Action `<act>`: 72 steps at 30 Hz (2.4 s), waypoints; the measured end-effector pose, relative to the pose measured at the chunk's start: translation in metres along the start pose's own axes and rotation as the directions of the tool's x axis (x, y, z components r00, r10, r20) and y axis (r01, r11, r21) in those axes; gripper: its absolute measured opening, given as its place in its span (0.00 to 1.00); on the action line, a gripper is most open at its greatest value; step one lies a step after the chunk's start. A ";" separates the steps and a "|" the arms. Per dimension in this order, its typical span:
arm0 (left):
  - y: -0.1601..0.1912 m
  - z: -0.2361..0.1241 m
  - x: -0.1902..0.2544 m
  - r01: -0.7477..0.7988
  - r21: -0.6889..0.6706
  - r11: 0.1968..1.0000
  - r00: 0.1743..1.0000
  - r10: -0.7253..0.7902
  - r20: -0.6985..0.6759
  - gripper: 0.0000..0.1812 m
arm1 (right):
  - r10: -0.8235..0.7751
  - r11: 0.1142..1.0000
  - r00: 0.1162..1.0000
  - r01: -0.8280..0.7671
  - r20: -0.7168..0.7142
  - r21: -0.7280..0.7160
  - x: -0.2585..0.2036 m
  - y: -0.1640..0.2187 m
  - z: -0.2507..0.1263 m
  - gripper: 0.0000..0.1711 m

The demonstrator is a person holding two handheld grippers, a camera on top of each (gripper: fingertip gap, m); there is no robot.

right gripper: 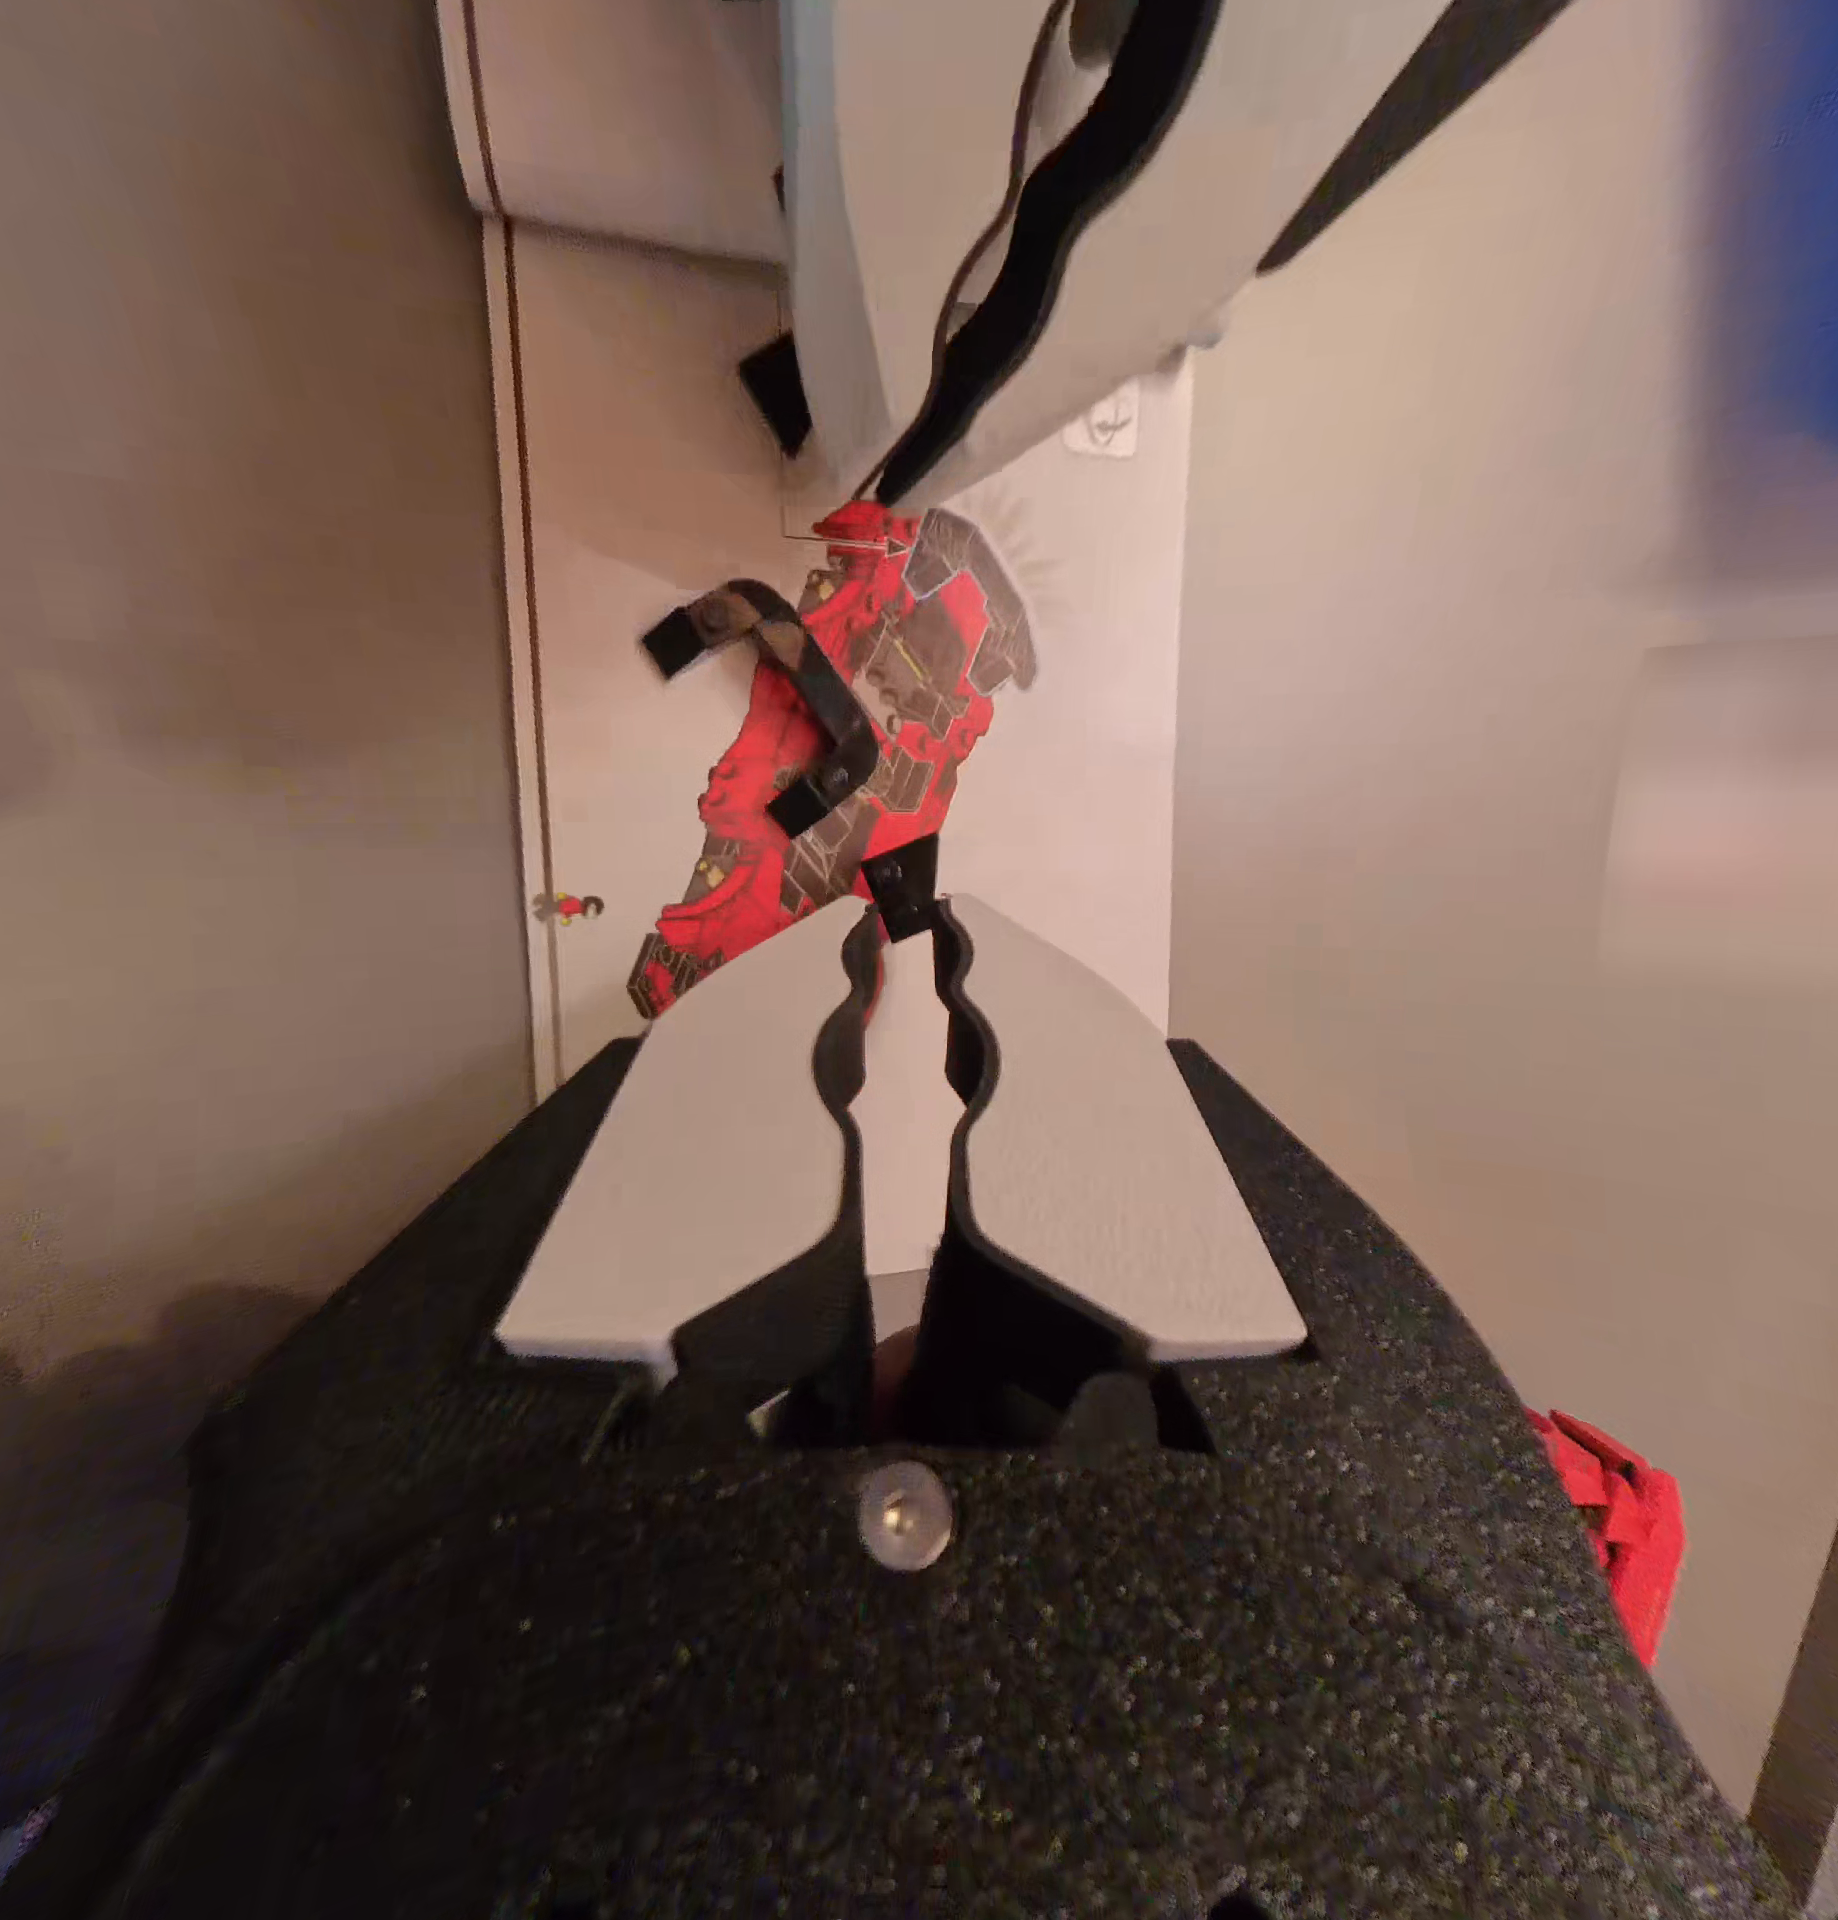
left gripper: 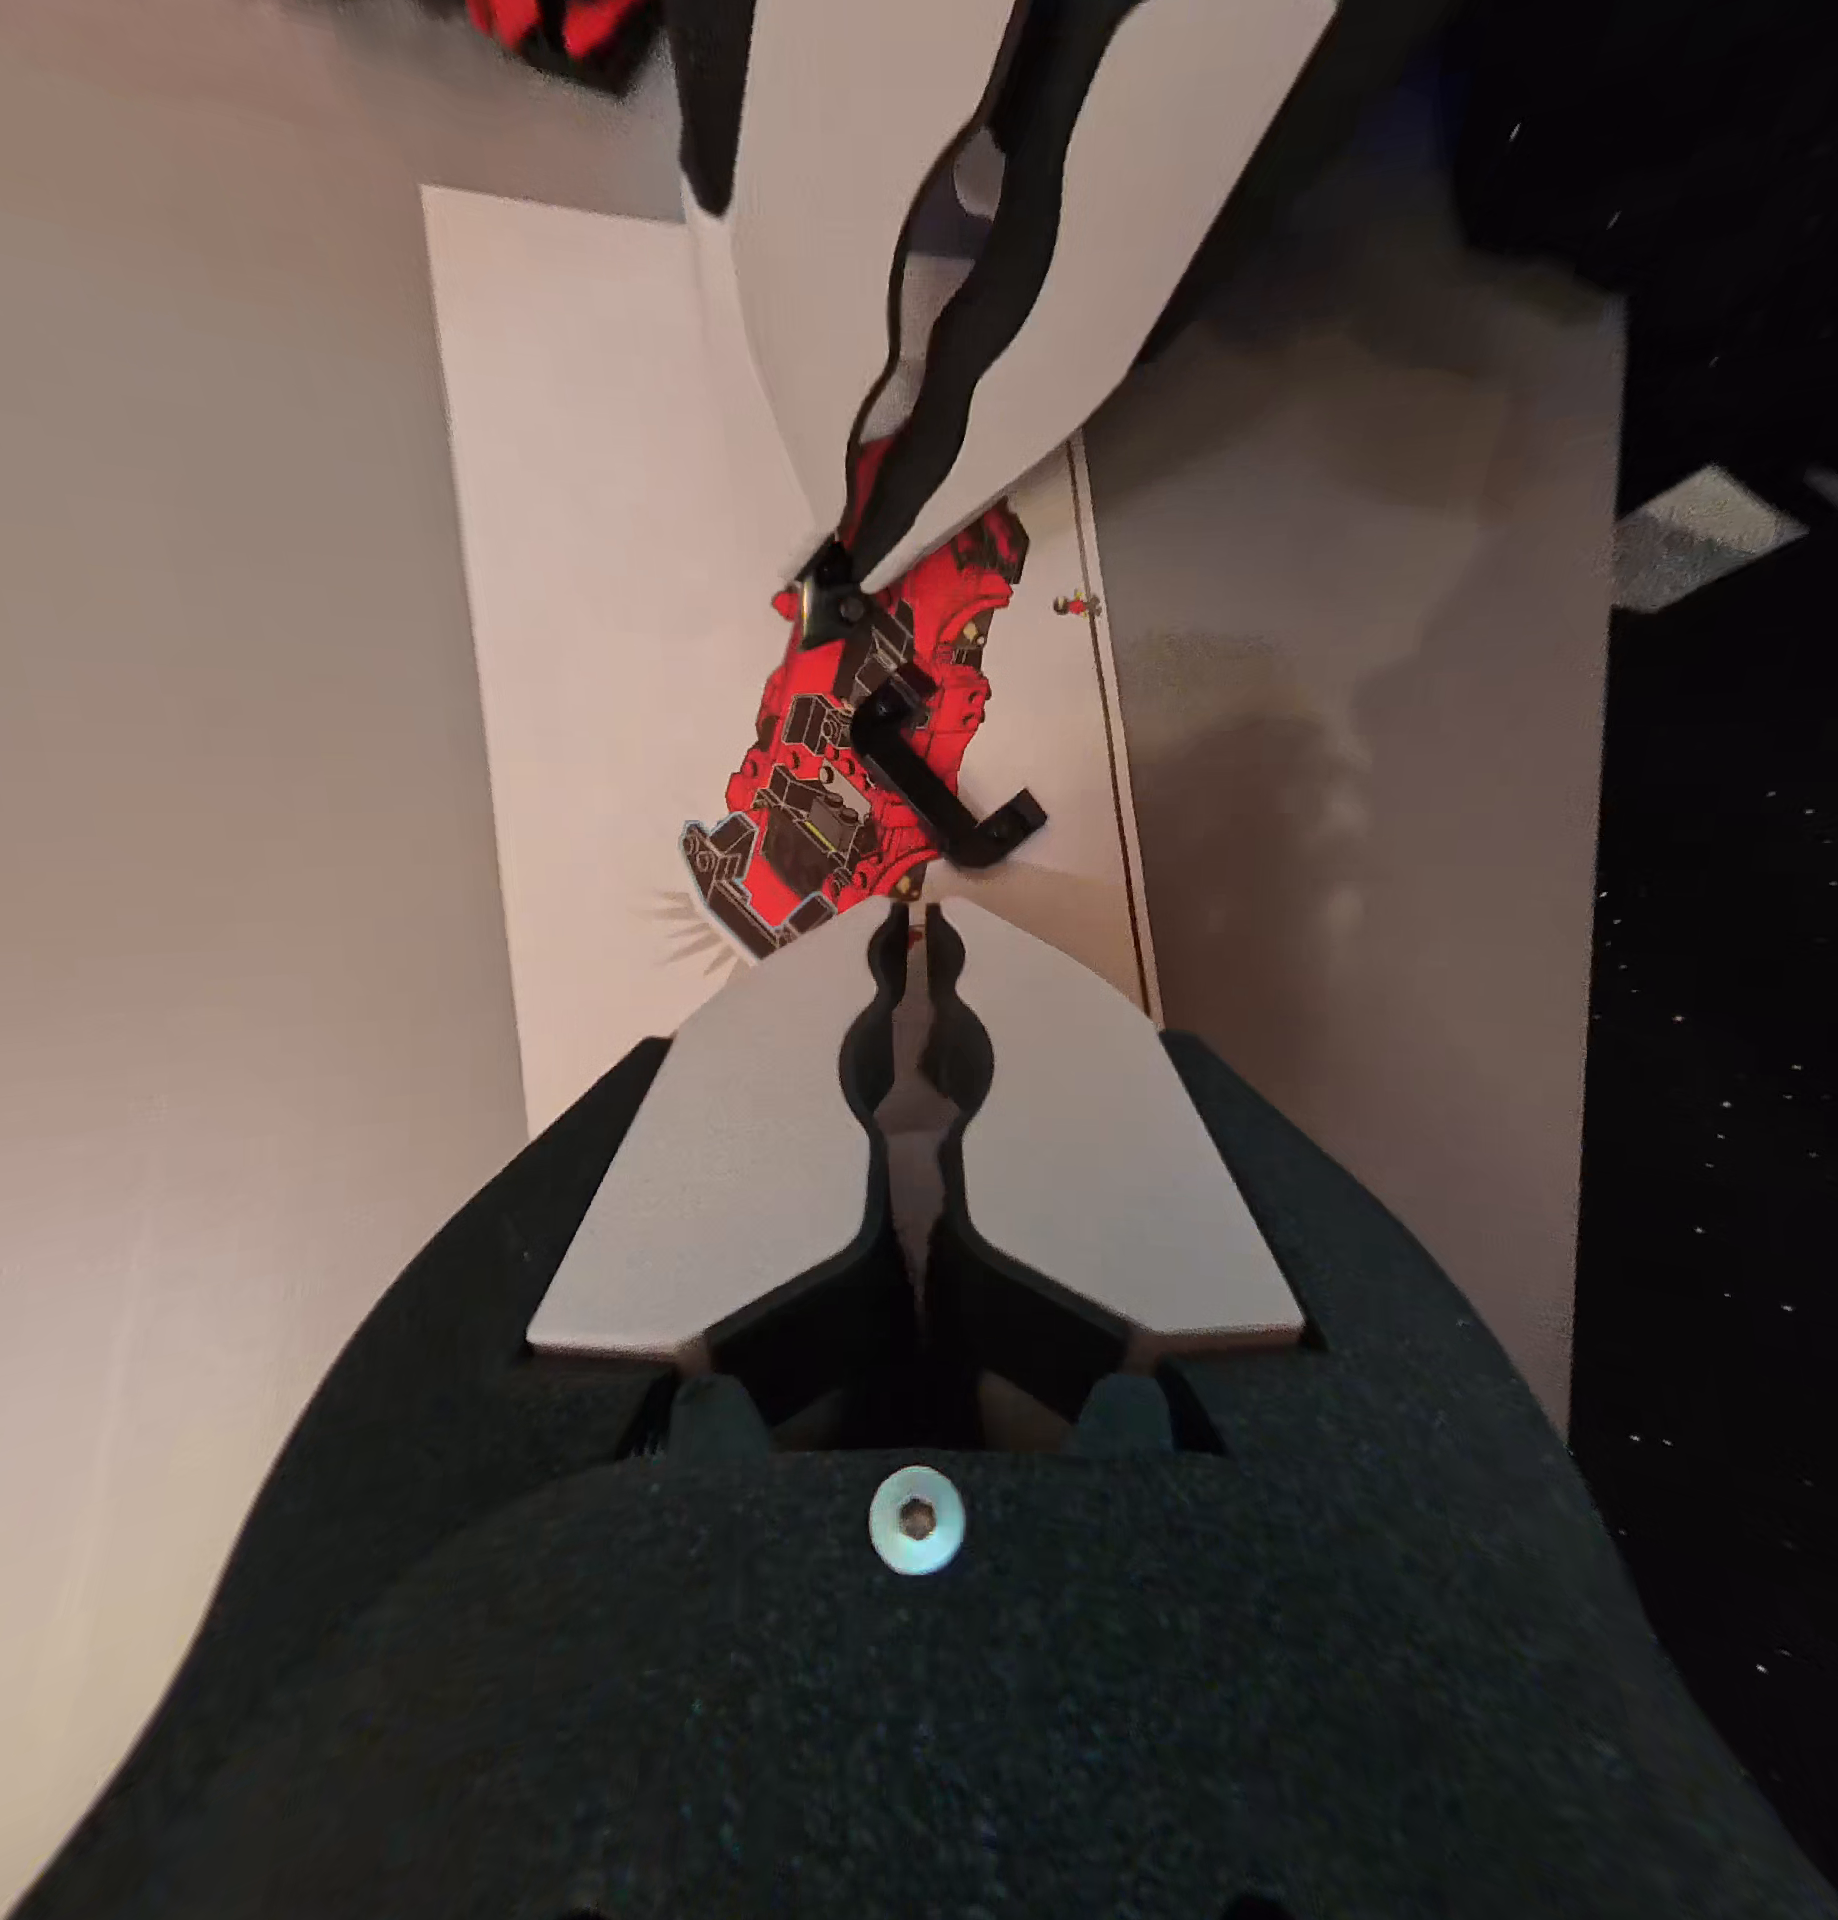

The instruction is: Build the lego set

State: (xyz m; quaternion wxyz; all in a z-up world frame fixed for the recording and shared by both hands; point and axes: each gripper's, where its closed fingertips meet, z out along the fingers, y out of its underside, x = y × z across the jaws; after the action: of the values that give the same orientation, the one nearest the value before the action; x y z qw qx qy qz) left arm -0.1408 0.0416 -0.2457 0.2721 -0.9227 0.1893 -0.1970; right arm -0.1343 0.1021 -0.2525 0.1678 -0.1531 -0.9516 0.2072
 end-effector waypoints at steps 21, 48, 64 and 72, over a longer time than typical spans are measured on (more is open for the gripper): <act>-0.019 -0.001 0.008 -0.131 0.013 0.991 0.991 0.131 -0.014 0.01 | 0.112 0.991 0.993 -0.108 -0.039 0.083 -0.030 -0.022 0.000 0.06; -0.020 0.017 0.017 -0.171 0.067 0.983 0.985 0.168 0.049 0.01 | 0.307 0.950 0.949 -0.310 0.070 0.033 -0.033 -0.029 0.007 0.06; -0.018 0.026 0.017 -0.187 0.034 0.982 0.981 0.184 0.068 0.00 | 0.331 0.942 0.940 -0.334 0.082 0.022 -0.035 -0.029 0.009 0.06; -0.015 0.026 0.016 -0.191 0.023 0.981 0.979 0.189 0.069 0.00 | 0.372 0.920 0.917 -0.385 0.142 0.077 -0.035 -0.031 0.007 0.06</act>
State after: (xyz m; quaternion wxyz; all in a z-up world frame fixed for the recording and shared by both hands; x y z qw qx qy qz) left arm -0.1116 0.0574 -0.2529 0.3094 -0.9022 0.2647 -0.1420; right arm -0.1123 0.0600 -0.2534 0.0728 -0.3121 -0.9005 0.2939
